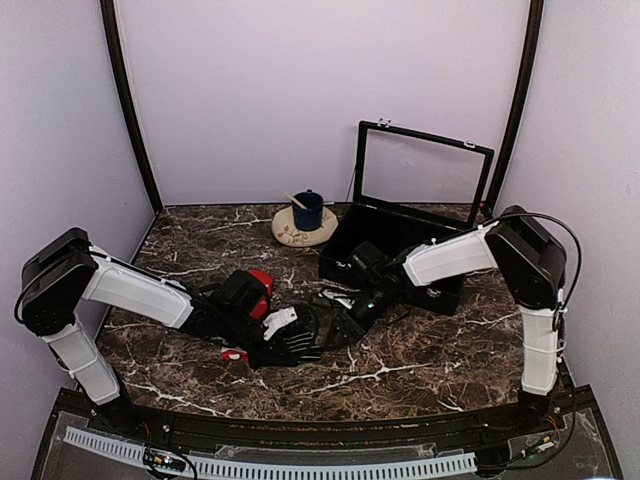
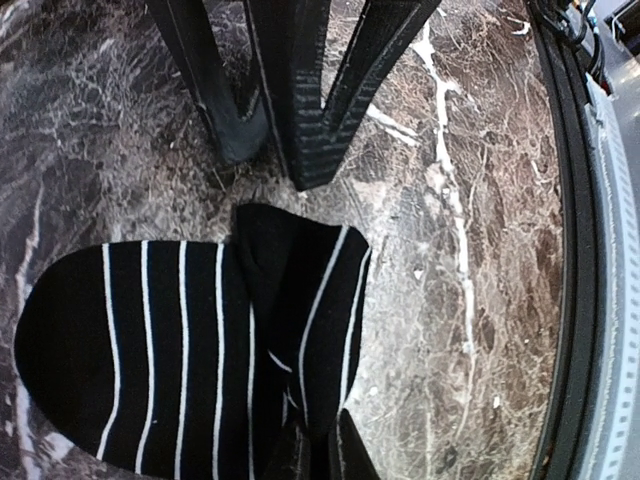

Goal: Roll the socks
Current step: Roll the sock at the center of the board.

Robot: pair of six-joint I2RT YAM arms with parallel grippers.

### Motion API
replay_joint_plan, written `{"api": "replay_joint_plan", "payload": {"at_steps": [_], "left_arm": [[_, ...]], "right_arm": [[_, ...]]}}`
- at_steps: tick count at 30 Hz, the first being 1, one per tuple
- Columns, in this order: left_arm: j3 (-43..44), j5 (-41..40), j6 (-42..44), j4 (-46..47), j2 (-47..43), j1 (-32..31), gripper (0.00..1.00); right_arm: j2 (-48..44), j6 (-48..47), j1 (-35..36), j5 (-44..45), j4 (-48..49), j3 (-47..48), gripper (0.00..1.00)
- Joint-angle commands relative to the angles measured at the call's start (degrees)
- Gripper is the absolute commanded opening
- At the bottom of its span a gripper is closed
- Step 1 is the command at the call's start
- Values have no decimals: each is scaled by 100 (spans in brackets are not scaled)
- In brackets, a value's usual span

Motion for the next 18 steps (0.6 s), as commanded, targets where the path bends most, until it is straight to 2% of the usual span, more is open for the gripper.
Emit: {"api": "replay_joint_plan", "payload": {"at_steps": [1, 14, 18], "left_arm": [[151, 468, -494, -274, 64, 112, 0], [245, 615, -1084, -479, 273, 341, 0], [283, 559, -1209, -543, 321, 415, 0]], "right_arm": [[-305, 47, -42, 468, 503, -199, 32], [-1195, -193, 58, 1414, 1359, -1079, 33], [-1423, -408, 283, 1787, 1491, -1233, 33]]}}
